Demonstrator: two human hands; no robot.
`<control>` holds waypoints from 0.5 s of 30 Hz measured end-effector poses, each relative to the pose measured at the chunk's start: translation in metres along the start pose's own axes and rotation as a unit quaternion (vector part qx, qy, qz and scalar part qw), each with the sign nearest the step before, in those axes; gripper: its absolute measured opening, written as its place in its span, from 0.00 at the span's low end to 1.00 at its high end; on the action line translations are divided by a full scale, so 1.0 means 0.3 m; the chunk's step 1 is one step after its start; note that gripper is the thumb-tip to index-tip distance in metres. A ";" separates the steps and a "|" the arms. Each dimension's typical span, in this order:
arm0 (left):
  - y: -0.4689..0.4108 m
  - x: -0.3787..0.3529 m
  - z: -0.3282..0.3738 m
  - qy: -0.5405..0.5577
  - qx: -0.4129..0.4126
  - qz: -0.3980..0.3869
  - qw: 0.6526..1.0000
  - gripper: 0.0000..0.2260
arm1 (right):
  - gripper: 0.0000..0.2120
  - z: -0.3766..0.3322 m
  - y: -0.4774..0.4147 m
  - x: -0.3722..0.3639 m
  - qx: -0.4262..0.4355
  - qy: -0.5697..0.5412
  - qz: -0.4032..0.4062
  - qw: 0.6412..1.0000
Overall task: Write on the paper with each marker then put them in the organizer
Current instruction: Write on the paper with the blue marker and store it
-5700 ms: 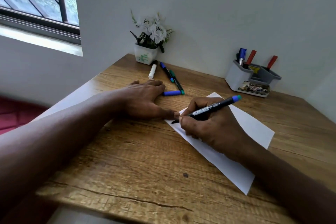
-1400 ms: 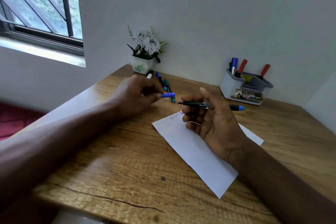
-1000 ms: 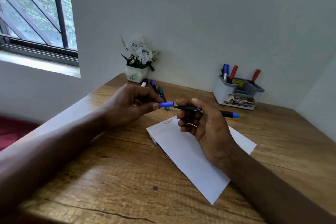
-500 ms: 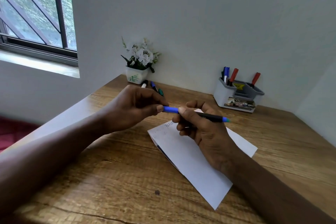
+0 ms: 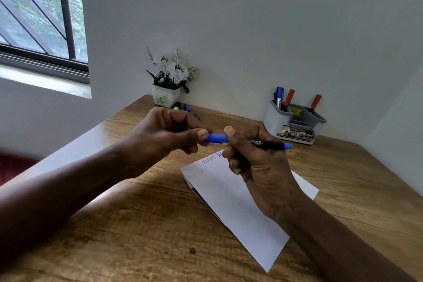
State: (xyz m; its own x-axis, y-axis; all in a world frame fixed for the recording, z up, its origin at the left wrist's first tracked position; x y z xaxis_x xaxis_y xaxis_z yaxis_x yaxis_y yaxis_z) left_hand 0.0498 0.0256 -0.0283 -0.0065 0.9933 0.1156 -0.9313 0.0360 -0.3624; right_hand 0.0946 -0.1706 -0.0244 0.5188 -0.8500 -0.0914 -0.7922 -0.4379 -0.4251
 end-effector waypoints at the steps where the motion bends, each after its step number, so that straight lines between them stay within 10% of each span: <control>1: -0.003 -0.004 0.004 -0.006 -0.007 0.007 1.000 0.08 | 0.08 -0.003 -0.003 -0.003 -0.008 -0.020 0.000 1.000; 5: -0.024 -0.017 0.001 -0.178 -0.062 0.074 0.979 0.13 | 0.11 -0.014 -0.030 0.018 0.027 0.024 0.009 0.999; 8: -0.030 0.011 -0.018 -0.403 -0.098 0.123 0.901 0.17 | 0.09 -0.030 -0.045 0.074 0.099 0.140 0.053 0.984; 15: -0.033 0.064 -0.065 -0.535 0.074 0.001 0.842 0.43 | 0.22 -0.046 -0.102 0.241 0.093 0.193 0.133 0.968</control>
State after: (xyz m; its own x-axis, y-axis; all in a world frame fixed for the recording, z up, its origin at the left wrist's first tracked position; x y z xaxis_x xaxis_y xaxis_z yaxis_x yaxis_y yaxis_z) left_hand 0.0660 0.0465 -0.0407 -0.2593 0.3224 0.9104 -0.9654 -0.0580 -0.2544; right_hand 0.1519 -0.2227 -0.0055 0.1174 -0.9873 0.1070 -0.7915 -0.1581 -0.5904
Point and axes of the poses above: each hand's wrist, its own y-axis away from the middle knuckle, its own x-axis out of the back of the hand, z = x × y, the point moved 2 cm from there along -y, towards the middle knuckle, and after that the axes turned 7 degrees about x, right-handed, at the moved point
